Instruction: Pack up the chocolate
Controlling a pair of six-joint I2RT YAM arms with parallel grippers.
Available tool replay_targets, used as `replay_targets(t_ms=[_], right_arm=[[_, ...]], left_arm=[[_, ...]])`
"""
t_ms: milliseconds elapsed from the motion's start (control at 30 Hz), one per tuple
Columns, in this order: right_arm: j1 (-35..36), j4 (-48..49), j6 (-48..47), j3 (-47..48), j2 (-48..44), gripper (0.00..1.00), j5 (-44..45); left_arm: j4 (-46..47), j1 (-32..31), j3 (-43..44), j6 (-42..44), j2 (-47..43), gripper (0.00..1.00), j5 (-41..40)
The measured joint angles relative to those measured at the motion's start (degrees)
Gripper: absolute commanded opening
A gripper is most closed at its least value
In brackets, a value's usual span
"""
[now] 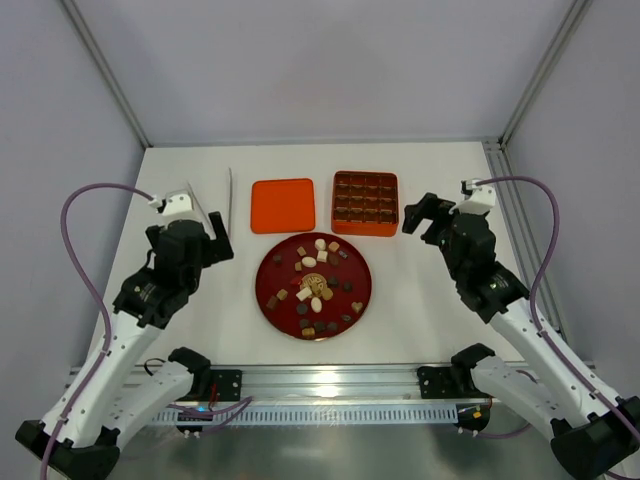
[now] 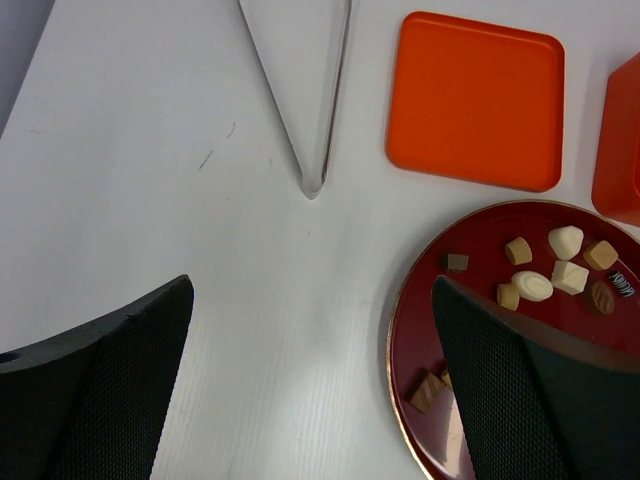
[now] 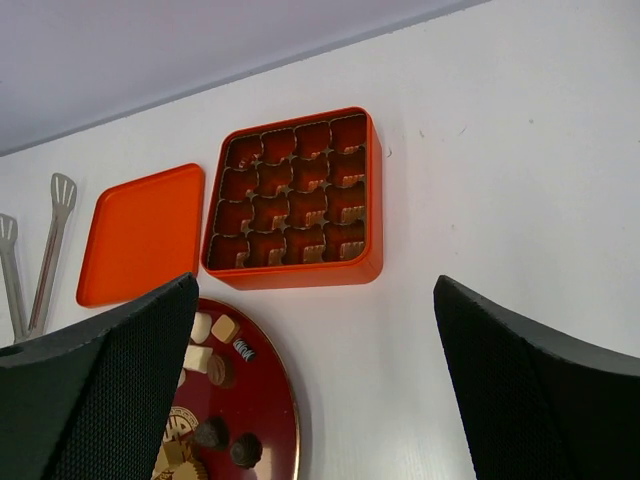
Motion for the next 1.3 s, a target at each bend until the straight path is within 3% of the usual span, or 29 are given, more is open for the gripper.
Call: replay_targets(t_ms=[200,400,633,900,1300], right_arm=[[0.0,0.02,0.0,-0.26,-0.46,1.0,-1.7],[0.0,0.09,0.04,-0.46,-0.11,1.0,-4.83],[0.0,0.02,0.24,-0.46,0.44,1.0,-7.82],[0.0,-0.2,0.81,-0.52,-0.59,1.0,-10.75],[0.0,-1.36,1.99,-1.88,-3.28,1.0,-13.57]], left_arm=[[-0.04,0.0,2.56,-0.37,3.04,1.0,-2.56],[1.7,2.05,9.33,0.63,14.53,1.0,-4.92],[6.29,14.62,15.98,0.52,34.47,1.0,3.06],[10.14,18.45,21.35,0.48,53.77,1.0,10.34],[11.91,22.56,27.71,0.33,66.14,1.0,16.06]])
